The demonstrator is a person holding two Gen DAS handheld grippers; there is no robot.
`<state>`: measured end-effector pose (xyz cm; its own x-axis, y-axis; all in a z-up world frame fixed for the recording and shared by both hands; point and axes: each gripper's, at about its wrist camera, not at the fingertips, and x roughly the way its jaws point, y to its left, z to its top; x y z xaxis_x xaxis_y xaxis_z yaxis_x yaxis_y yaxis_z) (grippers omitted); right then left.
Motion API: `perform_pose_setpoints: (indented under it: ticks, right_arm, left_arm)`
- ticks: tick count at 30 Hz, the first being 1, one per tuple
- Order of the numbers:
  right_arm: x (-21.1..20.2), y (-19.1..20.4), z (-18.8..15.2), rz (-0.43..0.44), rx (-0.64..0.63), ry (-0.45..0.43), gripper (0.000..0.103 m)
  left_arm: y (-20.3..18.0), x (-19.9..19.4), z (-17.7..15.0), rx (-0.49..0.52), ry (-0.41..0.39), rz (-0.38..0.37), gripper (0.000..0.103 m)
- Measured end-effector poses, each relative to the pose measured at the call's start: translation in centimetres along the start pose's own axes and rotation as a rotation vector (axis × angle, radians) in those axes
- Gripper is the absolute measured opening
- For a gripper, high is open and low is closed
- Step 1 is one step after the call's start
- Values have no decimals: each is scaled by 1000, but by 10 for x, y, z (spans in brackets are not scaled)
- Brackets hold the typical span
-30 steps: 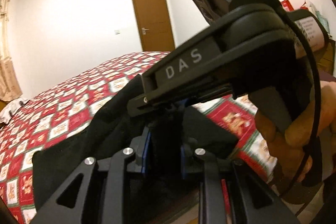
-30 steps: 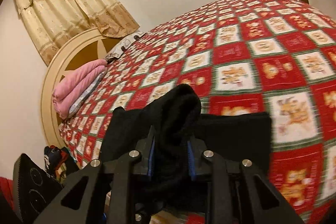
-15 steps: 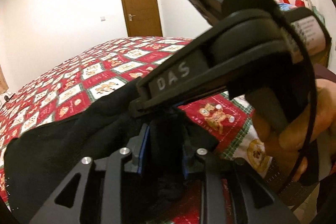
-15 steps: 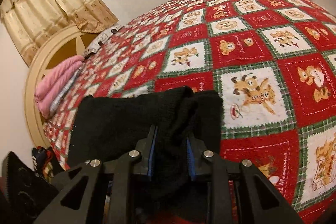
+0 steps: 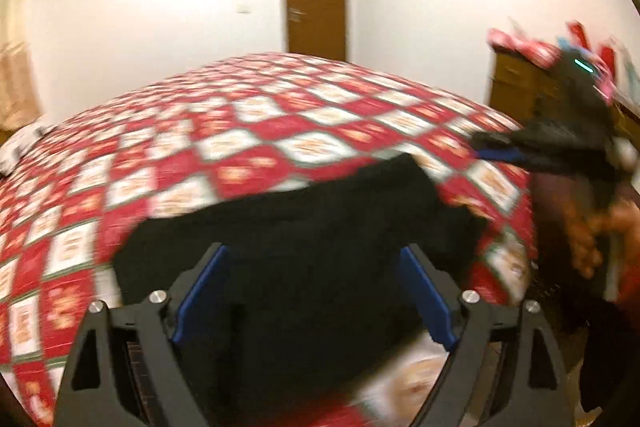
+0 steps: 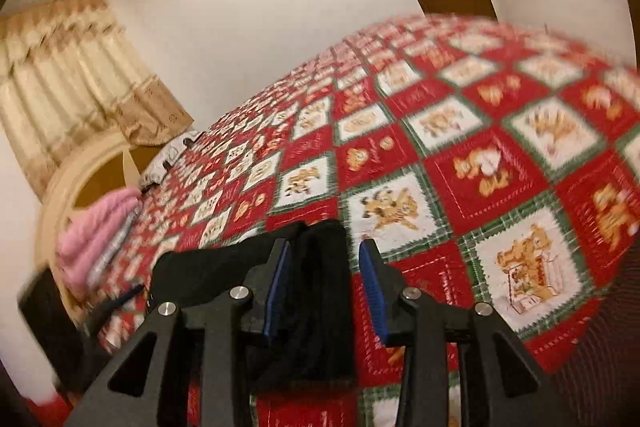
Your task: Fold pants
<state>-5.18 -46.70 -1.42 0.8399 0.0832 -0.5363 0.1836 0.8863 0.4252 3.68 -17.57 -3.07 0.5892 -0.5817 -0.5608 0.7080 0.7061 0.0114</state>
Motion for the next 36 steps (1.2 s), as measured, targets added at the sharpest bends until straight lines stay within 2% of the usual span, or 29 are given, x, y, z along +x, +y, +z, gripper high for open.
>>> perform_pose_setpoints:
  ticks: [2, 5, 7, 8, 10, 11, 13, 15, 16, 19, 21, 24, 28, 30, 32, 34, 36]
  right_arm:
    - [2, 30, -9, 28, -96, 28, 38]
    - [21, 74, -26, 53, -249, 112, 38]
    - [32, 86, -40, 30, -309, 160, 38]
    - [41, 85, -49, -5, -326, 211, 38]
    - [48, 68, -60, -88, -309, 277, 37]
    - [47, 54, -64, -99, -270, 296, 36]
    - [37, 38, -65, -65, -198, 302, 36]
    - [32, 29, -68, -70, -152, 339, 36]
    - [33, 31, -70, -76, -150, 346, 36]
    - [20, 44, -64, -79, -178, 301, 37]
    - [6, 61, -52, -72, -232, 212, 38]
    - [4, 89, -37, -70, -314, 122, 38]
    - [40, 101, -28, -36, -312, 149, 38]
    - [68, 99, -34, -34, -288, 201, 38]
    - [91, 90, -44, -52, -247, 256, 38]
    - [91, 83, -48, -24, -210, 225, 39]
    - [89, 79, -48, -1, -196, 223, 40]
  left_arm:
    - [27, -4, -2, -48, -6, 75, 90]
    - [51, 0, -4, -131, 15, 127, 90]
    - [60, 10, -8, -165, 41, 152, 90]
    - [61, 13, -13, -172, 61, 162, 90]
    - [63, 25, -27, -168, 120, 171, 90]
    - [64, 26, -32, -161, 127, 170, 90]
    - [62, 33, -44, -133, 142, 181, 101]
    - [66, 29, -49, -150, 144, 178, 103]
    - [72, 29, -50, -196, 149, 153, 103]
    - [86, 26, -48, -287, 189, 108, 103]
    - [89, 17, -46, -272, 181, 136, 103]
    - [91, -9, -34, -209, 115, 201, 103]
    - [95, -28, -8, -193, 21, 208, 103]
    - [93, -22, 6, -194, 3, 174, 103]
    - [91, -5, 14, -218, 8, 96, 103]
    - [88, 22, 16, -240, 35, 46, 103]
    - [90, 55, 13, -268, 110, 61, 102]
